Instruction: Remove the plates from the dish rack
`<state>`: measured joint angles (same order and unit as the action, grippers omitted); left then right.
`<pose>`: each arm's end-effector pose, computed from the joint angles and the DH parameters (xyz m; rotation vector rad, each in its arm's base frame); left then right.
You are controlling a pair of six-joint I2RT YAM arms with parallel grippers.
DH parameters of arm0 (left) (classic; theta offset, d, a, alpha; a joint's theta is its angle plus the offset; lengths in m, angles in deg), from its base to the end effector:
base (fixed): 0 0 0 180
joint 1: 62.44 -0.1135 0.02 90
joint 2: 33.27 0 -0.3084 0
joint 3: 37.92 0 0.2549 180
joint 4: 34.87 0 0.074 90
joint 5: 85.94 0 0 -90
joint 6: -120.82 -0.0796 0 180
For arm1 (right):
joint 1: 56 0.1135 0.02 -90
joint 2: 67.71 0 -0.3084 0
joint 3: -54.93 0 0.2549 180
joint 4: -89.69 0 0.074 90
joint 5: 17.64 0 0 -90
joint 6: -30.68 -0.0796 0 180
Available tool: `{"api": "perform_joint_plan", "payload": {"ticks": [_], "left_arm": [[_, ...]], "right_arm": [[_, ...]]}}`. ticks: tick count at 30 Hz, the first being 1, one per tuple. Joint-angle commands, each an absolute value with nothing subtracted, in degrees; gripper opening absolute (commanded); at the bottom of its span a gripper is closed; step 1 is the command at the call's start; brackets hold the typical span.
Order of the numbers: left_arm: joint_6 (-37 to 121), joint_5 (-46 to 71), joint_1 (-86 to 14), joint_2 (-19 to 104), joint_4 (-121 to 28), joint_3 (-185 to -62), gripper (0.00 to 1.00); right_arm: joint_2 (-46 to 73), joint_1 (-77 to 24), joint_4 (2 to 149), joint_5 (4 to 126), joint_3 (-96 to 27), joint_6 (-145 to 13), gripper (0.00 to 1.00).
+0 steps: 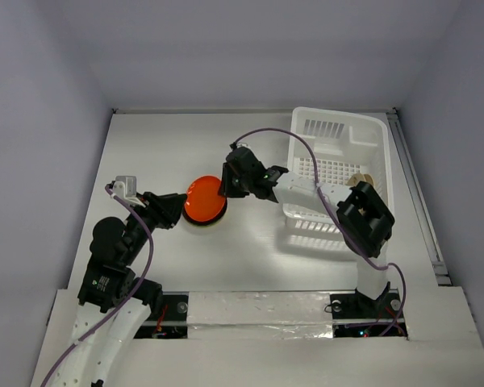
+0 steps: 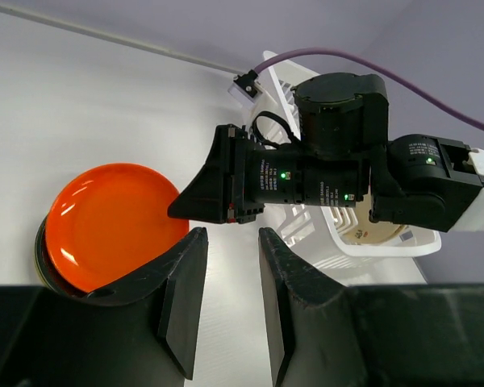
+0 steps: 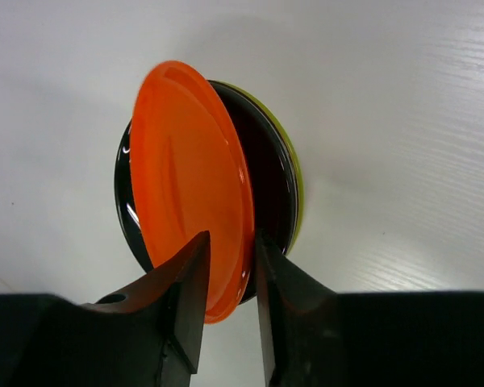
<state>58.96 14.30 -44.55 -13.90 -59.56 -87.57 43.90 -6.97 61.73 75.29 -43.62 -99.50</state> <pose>0.0916 -0.0444 0.3592 0.0138 1.5240 -0.7789 0.3294 0.3731 0.2419 -0.1574 2.3963 0.7244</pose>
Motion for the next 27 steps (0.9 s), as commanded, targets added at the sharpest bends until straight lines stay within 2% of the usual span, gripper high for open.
{"api": "perform_joint_plan", "payload": {"ticks": [1, 2, 3, 5, 9, 13, 14, 16, 18, 21, 25, 27], "left_arm": [[59.03, 14.26, -44.69, -13.94, -58.16, -88.45, 0.29], [59.03, 14.26, -44.69, -13.94, -58.16, -88.45, 0.29], [59.03, 14.26, -44.69, -13.94, -58.16, -88.45, 0.29], [58.94, 14.17, -44.69, -14.02, -58.25, -88.45, 0.29], [59.03, 14.26, -44.69, -14.02, -58.16, -88.45, 0.29], [58.94, 14.26, -44.69, -14.11, -58.16, -88.45, 0.29], [58.94, 14.17, -44.69, -14.20, -58.24, -88.45, 0.29], [58.94, 14.26, -44.69, -14.29, -58.16, -88.45, 0.29], [59.03, 14.43, -44.69, -14.38, -58.16, -88.45, 0.29], [59.03, 14.78, -44.69, -14.64, -57.89, -88.36, 0.29], [59.03, 15.22, -44.69, -15.08, -57.80, -88.27, 0.29], [58.94, 15.14, -44.69, -15.26, -57.72, -88.27, 0.29]], "right_arm": [[43.38, -7.22, 65.45, 72.71, -44.12, -99.84, 0.36], [43.47, -7.22, 64.92, 72.97, -44.12, -99.66, 0.38], [43.21, -6.61, 64.39, 73.32, -44.03, -99.22, 0.47], [42.42, -6.61, 62.90, 75.42, -43.77, -98.60, 0.51], [38.99, -5.38, 59.74, 78.85, -43.68, -96.76, 0.69], [33.46, -5.38, 54.11, 87.36, -42.72, -94.74, 0.72], [29.53, -5.38, 51.76, 93.30, -40.89, -94.74, 0.68], [24.68, -5.38, 47.37, 100.01, -38.51, -95.00, 0.32], [17.65, -6.42, 42.44, 110.02, -35.78, -95.79, 0.00], [10.02, -9.67, 30.67, 119.27, -33.32, -99.21, 0.00], [2.35, -22.73, 21.69, 123.24, -28.75, -100.28, 0.00], [0.50, -27.15, 21.15, 121.93, -26.99, -98.00, 0.07]]}}
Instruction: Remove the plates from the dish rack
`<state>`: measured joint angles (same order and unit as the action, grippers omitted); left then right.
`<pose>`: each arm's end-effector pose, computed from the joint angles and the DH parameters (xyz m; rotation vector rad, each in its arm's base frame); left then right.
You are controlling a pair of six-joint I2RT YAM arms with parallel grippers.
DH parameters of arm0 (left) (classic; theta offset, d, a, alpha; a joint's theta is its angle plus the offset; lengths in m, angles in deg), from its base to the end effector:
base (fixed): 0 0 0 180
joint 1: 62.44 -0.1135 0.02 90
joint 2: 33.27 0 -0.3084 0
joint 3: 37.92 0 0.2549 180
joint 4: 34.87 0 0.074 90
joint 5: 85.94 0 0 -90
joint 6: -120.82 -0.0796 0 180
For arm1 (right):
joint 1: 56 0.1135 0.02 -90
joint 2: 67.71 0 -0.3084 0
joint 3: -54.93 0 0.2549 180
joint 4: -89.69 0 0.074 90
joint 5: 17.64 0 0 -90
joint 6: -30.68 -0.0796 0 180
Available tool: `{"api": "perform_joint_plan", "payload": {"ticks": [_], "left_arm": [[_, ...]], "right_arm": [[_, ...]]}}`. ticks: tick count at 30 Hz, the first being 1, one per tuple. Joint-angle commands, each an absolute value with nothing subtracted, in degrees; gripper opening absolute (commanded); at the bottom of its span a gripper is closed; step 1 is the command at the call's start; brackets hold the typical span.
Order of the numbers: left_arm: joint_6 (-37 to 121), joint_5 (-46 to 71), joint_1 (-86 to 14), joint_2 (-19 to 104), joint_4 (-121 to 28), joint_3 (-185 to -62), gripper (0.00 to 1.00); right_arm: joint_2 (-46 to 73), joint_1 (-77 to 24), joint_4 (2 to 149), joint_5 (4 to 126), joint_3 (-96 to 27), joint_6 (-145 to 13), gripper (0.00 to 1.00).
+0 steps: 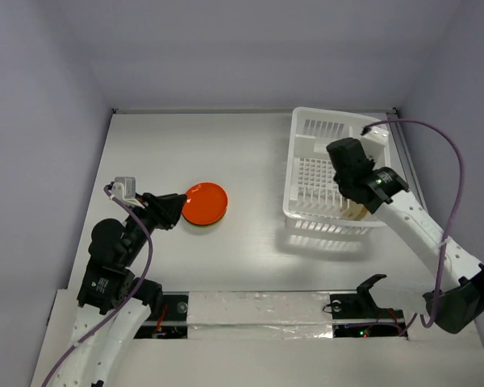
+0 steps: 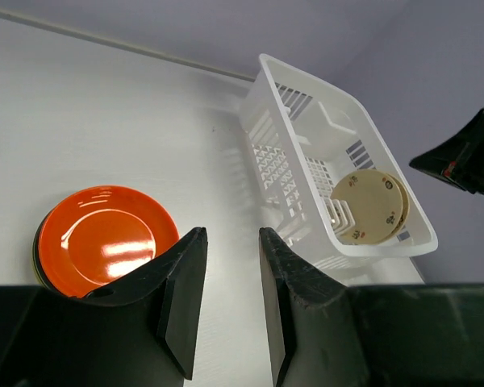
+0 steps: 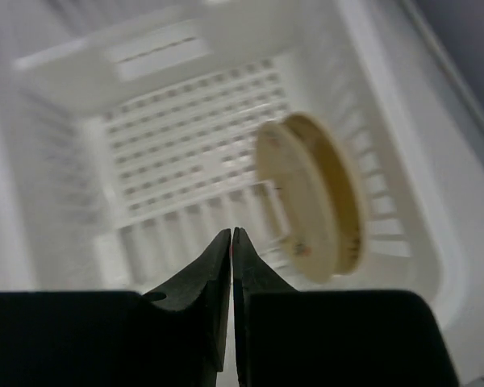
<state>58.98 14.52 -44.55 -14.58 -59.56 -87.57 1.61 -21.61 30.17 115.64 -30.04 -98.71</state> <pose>0.0886 -0.0438 0.3601 0.0184 1.5123 -0.7834 0.2385 0.0971 0.3793 0.4403 2.0556 -0.1279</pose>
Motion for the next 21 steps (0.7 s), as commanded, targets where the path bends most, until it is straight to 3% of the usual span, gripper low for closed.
{"api": "perform_joint_plan", "payload": {"ticks": [1, 2, 4, 6, 21], "left_arm": [[59.03, 15.22, -44.69, -15.26, -57.72, -88.36, 0.29], [58.94, 15.14, -44.69, -15.34, -57.72, -88.27, 0.29], [59.03, 15.22, -44.16, -15.34, -57.63, -88.27, 0.29], [59.03, 15.05, -44.16, -15.26, -57.80, -88.36, 0.29], [59.03, 14.96, -43.10, -15.08, -57.89, -88.36, 0.29]], "right_arm": [[-0.55, -28.65, 20.71, 121.66, -26.11, -96.25, 0.11], [-0.91, -30.84, 20.71, 120.70, -25.93, -95.53, 0.14], [-1.35, -32.35, 21.23, 119.73, -25.93, -92.73, 0.31], [-1.01, -34.64, 21.32, 118.76, -26.37, -91.32, 0.37], [9.45, -39.21, 25.98, 114.27, -26.19, -83.14, 0.32]]}}
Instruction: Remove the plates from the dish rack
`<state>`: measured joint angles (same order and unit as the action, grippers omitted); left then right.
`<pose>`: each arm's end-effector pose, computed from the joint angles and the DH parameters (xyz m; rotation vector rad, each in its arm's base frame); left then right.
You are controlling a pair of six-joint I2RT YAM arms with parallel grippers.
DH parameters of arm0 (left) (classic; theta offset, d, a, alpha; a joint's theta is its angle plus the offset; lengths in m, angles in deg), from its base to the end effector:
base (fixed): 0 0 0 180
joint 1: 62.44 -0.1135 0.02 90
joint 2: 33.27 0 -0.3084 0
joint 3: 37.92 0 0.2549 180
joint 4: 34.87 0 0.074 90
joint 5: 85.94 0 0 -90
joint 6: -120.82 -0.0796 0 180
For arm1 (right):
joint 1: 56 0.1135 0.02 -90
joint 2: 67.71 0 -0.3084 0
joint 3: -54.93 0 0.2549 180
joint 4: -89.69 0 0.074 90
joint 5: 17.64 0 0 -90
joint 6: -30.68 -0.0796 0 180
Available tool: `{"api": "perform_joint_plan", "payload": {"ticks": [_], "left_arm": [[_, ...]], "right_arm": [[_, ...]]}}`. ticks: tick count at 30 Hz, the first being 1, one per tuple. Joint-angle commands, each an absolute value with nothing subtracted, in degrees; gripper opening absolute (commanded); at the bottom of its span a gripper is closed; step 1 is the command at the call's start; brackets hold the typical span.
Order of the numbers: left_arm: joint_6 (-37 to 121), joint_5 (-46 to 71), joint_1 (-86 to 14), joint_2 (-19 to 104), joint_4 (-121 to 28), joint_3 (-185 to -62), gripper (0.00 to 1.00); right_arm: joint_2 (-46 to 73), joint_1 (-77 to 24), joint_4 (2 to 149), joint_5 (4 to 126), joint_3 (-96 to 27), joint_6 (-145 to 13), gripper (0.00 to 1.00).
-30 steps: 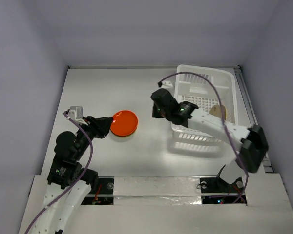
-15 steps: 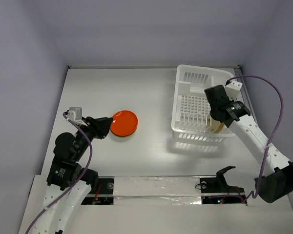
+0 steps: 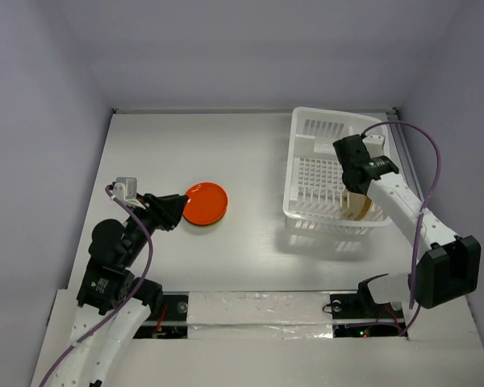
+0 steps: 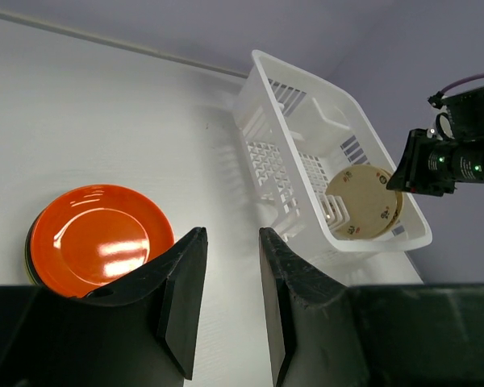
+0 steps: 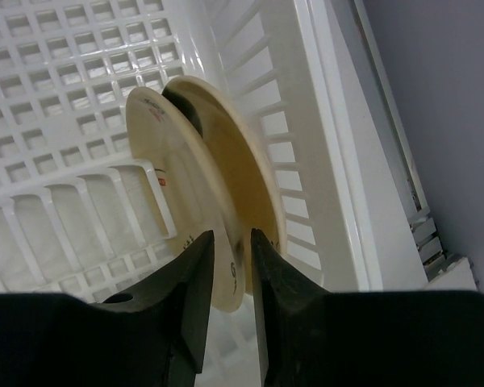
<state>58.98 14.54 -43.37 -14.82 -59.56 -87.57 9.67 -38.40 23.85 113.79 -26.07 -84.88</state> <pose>0.0867 -0.0453 0.3604 0.0349 1.5100 -0.8007 0.2726 0.0312 0.3123 0.3854 2.3479 -0.6176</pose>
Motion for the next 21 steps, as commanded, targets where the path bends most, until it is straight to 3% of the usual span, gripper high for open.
{"api": "perform_joint_plan", "payload": {"ticks": [1, 11, 15, 21], "left_arm": [[59.03, 14.96, -43.10, -15.17, -57.81, -88.45, 0.29], [59.03, 15.05, -42.58, -15.34, -57.89, -88.36, 0.29], [59.03, 15.05, -42.58, -15.70, -57.89, -88.36, 0.29], [59.03, 15.22, -42.58, -15.87, -57.54, -88.27, 0.29]], "right_arm": [[10.15, -39.21, 25.98, 114.28, -26.45, -82.79, 0.30], [15.60, -39.21, 22.65, 115.69, -31.10, -81.64, 0.15], [16.05, -39.21, 20.18, 116.48, -33.91, -80.94, 0.02], [17.45, -38.69, 14.03, 121.13, -39.45, -80.85, 0.00]]}}
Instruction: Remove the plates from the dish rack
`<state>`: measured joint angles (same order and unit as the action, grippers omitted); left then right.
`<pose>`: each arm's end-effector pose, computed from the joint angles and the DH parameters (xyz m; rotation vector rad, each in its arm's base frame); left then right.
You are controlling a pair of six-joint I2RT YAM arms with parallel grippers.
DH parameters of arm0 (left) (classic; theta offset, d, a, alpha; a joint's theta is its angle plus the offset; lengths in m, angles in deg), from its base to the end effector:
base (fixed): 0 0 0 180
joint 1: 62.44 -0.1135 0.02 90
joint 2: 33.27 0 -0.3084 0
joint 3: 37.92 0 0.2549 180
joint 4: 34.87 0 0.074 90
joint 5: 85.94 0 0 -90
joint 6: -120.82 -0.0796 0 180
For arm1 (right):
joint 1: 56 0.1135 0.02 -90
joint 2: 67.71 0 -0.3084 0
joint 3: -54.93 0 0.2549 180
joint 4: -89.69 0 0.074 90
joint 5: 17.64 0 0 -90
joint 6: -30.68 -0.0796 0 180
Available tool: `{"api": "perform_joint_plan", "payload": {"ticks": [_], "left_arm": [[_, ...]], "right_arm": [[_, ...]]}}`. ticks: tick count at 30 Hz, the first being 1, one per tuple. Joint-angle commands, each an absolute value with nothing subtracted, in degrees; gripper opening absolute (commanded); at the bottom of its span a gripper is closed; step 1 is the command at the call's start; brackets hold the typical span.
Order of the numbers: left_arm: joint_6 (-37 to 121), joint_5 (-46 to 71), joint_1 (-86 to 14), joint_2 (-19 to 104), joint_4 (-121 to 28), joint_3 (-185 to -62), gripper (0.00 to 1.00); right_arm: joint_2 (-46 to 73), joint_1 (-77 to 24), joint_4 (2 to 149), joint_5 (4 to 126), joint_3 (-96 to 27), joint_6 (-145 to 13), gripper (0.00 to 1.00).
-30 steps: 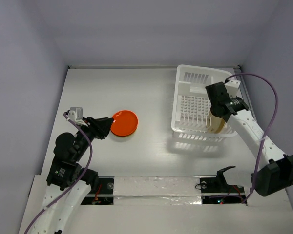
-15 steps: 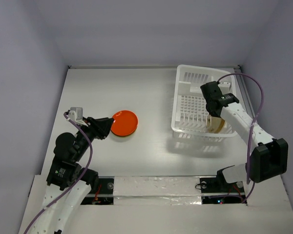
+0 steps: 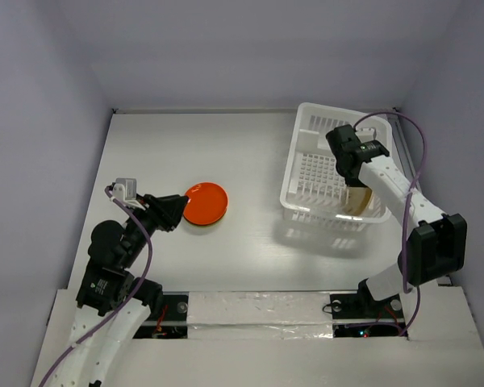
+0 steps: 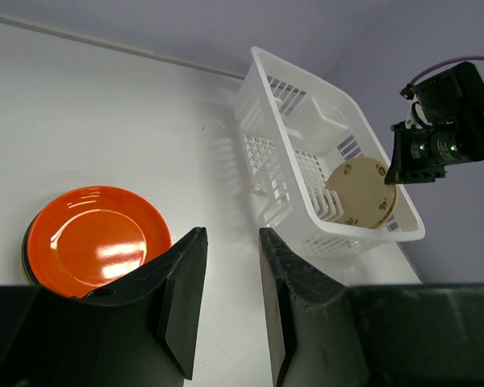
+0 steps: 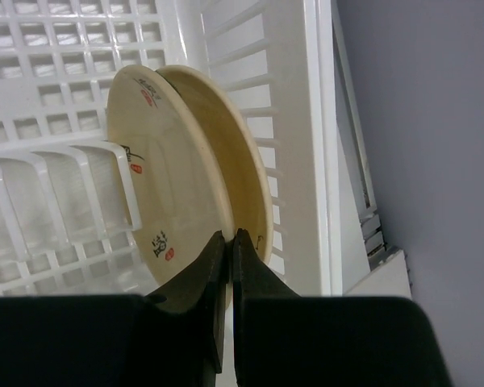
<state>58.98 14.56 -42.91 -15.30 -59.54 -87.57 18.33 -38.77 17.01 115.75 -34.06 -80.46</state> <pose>0.0844 -0.0453 0.3611 0.0424 1.5017 -0.8085 0.3017 0.0363 0.3106 0.2588 2.4525 -0.7798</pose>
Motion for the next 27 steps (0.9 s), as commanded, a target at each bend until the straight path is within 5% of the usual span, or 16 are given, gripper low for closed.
{"api": "perform_joint_plan", "payload": {"ticks": [1, 19, 27], "left_arm": [[58.94, 15.22, -42.58, -15.78, -57.63, -88.19, 0.29], [59.12, 14.70, -42.58, -15.43, -57.89, -88.27, 0.29], [59.21, 14.52, -42.58, -15.34, -57.89, -88.27, 0.29]], "right_arm": [[17.54, -38.08, 13.07, 121.57, -40.94, -80.68, 0.00], [22.03, -33.41, 11.74, 125.00, -43.68, -80.67, 0.00], [16.76, -29.82, 9.89, 129.22, -55.80, -82.96, 0.00]]}}
